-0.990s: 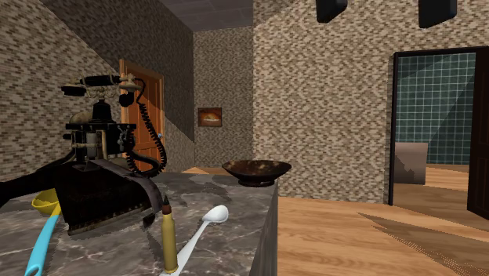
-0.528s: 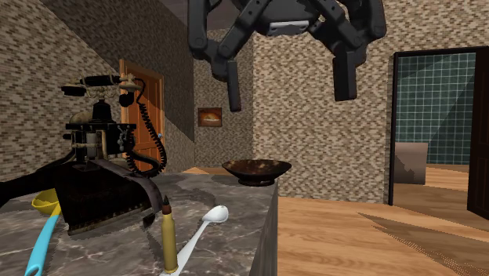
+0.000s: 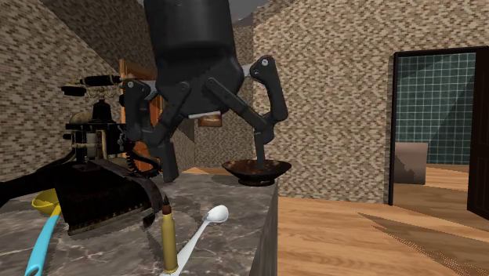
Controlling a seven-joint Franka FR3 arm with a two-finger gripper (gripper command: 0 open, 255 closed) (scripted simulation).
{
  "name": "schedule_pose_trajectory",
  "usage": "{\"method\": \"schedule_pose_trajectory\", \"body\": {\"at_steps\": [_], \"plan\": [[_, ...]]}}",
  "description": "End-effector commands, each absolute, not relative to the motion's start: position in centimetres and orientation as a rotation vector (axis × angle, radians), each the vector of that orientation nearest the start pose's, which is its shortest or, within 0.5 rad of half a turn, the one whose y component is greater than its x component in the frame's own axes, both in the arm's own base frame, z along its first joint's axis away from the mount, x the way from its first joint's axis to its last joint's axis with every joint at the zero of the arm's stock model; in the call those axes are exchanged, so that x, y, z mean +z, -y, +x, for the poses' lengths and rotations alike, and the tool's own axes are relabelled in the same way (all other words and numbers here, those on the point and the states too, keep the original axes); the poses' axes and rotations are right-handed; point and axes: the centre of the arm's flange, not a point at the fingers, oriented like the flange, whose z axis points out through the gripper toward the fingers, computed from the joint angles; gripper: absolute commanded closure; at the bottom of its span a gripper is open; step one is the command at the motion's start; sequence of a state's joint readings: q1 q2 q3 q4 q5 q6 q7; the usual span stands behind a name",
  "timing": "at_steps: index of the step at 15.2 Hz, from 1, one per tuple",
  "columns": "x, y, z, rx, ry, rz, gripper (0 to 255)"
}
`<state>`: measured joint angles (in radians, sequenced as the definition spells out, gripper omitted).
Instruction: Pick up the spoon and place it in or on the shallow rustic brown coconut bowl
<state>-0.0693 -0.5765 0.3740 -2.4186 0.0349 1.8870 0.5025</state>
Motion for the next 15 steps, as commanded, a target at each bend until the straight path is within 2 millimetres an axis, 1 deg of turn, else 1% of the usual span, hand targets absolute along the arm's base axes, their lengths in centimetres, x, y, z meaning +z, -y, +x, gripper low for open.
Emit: {"method": "schedule_pose_trajectory", "body": {"at_steps": [1,5,12,15], "plan": [[48.1,-14.5,38.2,-0.144,-0.514,-3.256,0],[44.7,-17.1,41.3,-0.182,-0.663,-3.246,0],[41.1,-16.4,41.6,-0.182,-0.663,-3.246,0],[40.8,-16.3,41.6,-0.182,-0.663,-3.246,0]]}}
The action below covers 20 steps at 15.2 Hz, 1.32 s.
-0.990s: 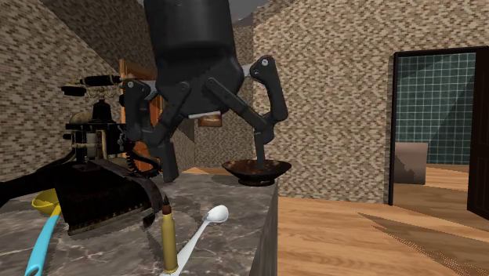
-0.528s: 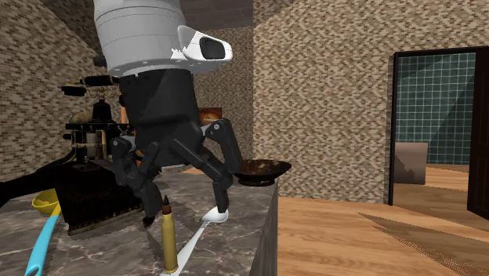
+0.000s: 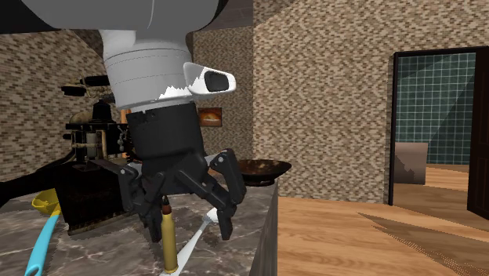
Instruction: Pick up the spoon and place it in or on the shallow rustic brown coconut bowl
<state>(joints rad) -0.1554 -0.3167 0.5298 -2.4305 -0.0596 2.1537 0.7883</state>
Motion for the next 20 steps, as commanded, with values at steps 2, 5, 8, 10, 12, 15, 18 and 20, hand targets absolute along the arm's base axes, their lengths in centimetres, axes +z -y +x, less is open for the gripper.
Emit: {"method": "schedule_pose_trajectory", "body": {"at_steps": [2,5,8,10,12,15,18,20], "plan": [[40.8,-16.3,41.6,-0.182,-0.663,-3.246,0],[40.8,-16.3,41.6,-0.182,-0.663,-3.246,0],[40.8,-16.3,41.6,-0.182,-0.663,-3.246,255],[40.8,-16.3,41.6,-0.182,-0.663,-3.246,255],[40.8,-16.3,41.6,-0.182,-0.663,-3.246,255],[40.8,-16.3,41.6,-0.182,-0.663,-3.246,255],[41.9,-16.3,41.6,-0.182,-0.663,-3.246,255],[42.9,-16.3,41.6,-0.182,-0.663,-3.246,255]]}}
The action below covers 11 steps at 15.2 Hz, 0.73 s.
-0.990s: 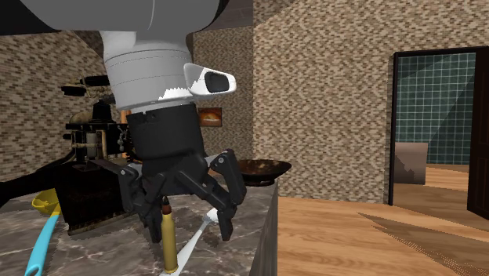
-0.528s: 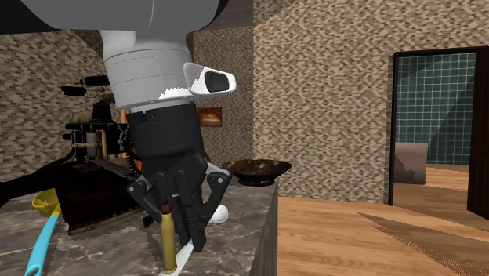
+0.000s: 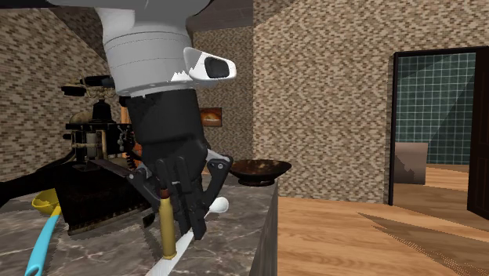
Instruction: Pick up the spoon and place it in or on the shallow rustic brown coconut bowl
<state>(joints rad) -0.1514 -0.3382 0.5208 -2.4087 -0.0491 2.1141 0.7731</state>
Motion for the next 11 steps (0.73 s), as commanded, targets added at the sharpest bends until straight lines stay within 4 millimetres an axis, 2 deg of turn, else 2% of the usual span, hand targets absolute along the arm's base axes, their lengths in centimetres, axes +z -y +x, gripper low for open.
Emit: {"method": "schedule_pose_trajectory", "body": {"at_steps": [1,11], "plan": [[43.4,-16.3,41.6,-0.182,-0.663,-3.246,255],[48.7,-16.3,41.6,-0.182,-0.663,-3.246,255]]}}
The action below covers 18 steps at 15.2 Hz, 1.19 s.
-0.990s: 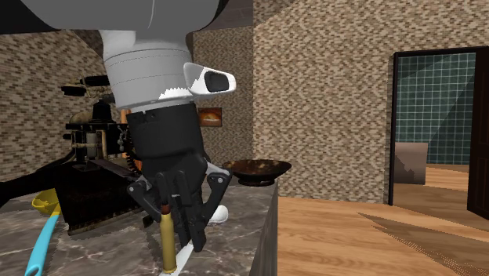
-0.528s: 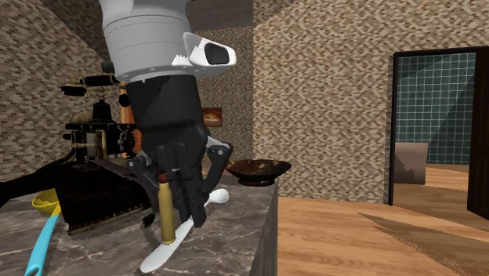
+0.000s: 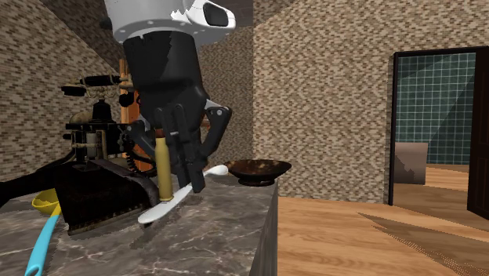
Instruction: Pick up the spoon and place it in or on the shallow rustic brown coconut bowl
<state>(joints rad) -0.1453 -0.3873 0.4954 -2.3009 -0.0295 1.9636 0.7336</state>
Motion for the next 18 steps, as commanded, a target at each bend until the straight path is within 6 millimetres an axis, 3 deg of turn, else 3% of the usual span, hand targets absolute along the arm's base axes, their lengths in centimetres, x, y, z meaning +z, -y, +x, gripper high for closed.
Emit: {"method": "schedule_pose_trajectory", "body": {"at_steps": [1,9,18], "plan": [[49.3,-16.3,41.6,-0.182,-0.663,-3.246,255],[53.0,-16.3,41.6,-0.182,-0.663,-3.246,255],[53.4,-10.8,52.1,-0.182,-0.663,-3.246,255]]}}
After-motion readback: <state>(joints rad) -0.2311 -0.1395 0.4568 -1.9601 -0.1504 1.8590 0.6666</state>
